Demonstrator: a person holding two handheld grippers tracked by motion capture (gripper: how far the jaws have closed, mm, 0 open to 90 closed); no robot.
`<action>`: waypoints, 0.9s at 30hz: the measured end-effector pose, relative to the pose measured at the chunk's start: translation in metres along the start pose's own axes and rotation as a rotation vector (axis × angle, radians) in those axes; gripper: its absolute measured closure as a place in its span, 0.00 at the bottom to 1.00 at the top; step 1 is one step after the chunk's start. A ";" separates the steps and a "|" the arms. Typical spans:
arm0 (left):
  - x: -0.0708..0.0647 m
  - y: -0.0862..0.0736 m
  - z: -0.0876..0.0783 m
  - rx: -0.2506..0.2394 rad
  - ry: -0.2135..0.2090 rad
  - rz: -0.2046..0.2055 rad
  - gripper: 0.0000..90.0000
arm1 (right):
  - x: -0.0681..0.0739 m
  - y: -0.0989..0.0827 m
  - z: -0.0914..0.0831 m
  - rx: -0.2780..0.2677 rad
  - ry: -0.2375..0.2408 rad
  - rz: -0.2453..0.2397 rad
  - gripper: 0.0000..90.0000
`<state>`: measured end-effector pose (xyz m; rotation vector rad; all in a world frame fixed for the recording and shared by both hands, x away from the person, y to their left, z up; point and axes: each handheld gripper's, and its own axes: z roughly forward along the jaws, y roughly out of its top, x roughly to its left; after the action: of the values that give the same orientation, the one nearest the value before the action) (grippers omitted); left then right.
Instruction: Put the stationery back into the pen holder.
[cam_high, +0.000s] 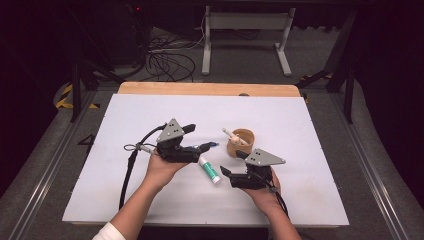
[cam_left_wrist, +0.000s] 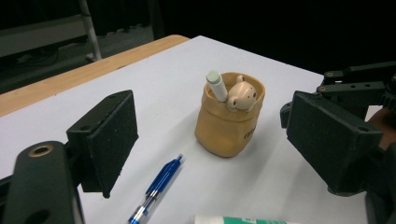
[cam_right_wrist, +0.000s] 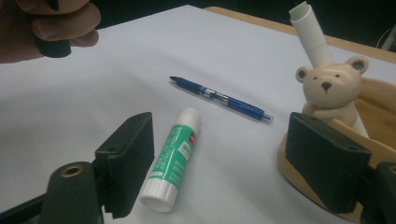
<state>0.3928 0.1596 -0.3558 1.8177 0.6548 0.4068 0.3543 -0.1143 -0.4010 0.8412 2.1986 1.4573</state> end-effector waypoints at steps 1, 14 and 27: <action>0.000 -0.001 -0.002 -0.003 -0.002 -0.002 0.19 | 0.001 0.000 0.001 0.004 0.003 -0.002 0.28; 0.002 -0.018 -0.019 0.010 0.028 0.005 0.18 | 0.008 -0.003 0.011 0.041 0.017 -0.016 0.30; -0.001 -0.040 -0.036 0.032 0.060 0.028 0.18 | 0.019 -0.006 0.022 0.090 0.037 -0.028 0.35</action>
<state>0.3625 0.1953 -0.3811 1.8520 0.6816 0.4734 0.3515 -0.0887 -0.4150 0.8154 2.3093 1.3808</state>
